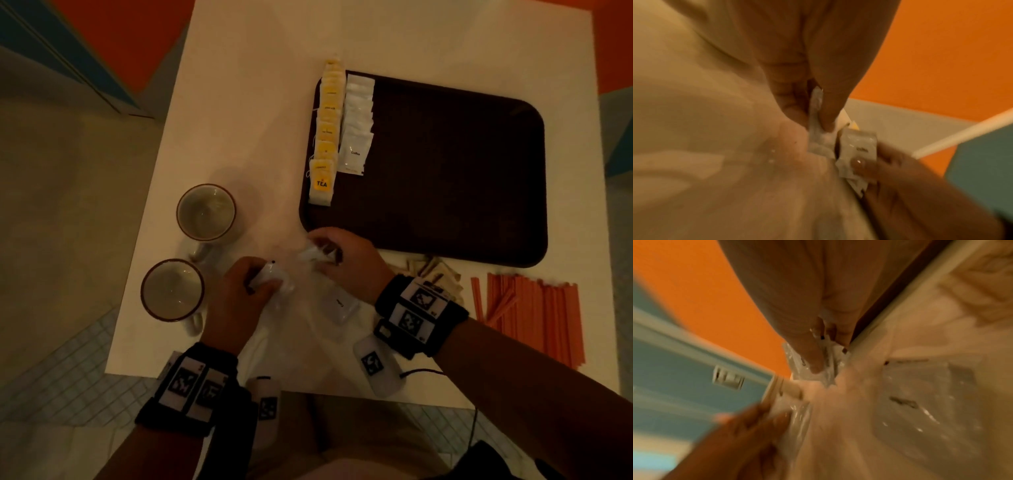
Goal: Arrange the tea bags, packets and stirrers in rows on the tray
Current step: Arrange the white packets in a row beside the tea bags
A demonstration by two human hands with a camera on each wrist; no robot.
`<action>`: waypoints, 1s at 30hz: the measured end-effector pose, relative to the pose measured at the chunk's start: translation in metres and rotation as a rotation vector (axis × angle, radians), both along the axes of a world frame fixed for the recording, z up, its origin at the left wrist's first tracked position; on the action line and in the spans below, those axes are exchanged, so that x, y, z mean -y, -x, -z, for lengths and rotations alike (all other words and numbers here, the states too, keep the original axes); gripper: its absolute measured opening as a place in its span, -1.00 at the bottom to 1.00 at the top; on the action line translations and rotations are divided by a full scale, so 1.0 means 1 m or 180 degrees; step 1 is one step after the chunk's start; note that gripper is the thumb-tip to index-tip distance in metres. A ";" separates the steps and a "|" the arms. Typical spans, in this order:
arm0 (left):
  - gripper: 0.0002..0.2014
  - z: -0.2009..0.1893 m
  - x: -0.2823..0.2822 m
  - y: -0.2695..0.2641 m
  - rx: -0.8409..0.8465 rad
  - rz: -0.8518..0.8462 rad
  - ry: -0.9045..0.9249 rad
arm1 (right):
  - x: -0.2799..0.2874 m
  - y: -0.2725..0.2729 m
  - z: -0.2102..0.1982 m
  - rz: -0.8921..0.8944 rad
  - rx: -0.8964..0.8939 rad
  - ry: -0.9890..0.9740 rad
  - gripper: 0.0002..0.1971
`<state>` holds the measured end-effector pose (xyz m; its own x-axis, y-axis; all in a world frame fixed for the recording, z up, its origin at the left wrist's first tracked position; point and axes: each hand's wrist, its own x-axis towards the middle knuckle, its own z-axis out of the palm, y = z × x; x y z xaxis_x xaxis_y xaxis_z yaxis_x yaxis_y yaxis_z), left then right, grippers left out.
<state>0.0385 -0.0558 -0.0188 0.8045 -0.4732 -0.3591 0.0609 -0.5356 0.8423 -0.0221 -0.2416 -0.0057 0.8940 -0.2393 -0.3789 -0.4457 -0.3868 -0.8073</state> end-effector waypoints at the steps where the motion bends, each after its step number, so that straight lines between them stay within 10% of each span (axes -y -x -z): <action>1: -0.78 -0.003 0.000 -0.002 -0.0114 -0.0125 0.0144 | 0.005 0.001 -0.004 0.0168 -0.0098 -0.0144 -0.59; 10: -0.88 -0.026 0.030 -0.017 -0.1669 -0.0704 0.1076 | 0.016 0.005 -0.027 0.1432 -0.0377 -0.2652 -0.80; 30: -0.91 -0.042 0.068 -0.006 -0.1263 -0.0196 0.1094 | 0.037 0.014 -0.040 0.2184 0.0005 -0.2294 -0.82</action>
<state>0.0448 -0.1242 0.0233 0.6681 -0.5734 -0.4742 0.4335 -0.2180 0.8744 -0.0357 -0.2782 0.0338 0.6487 -0.4178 -0.6361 -0.3880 0.5375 -0.7487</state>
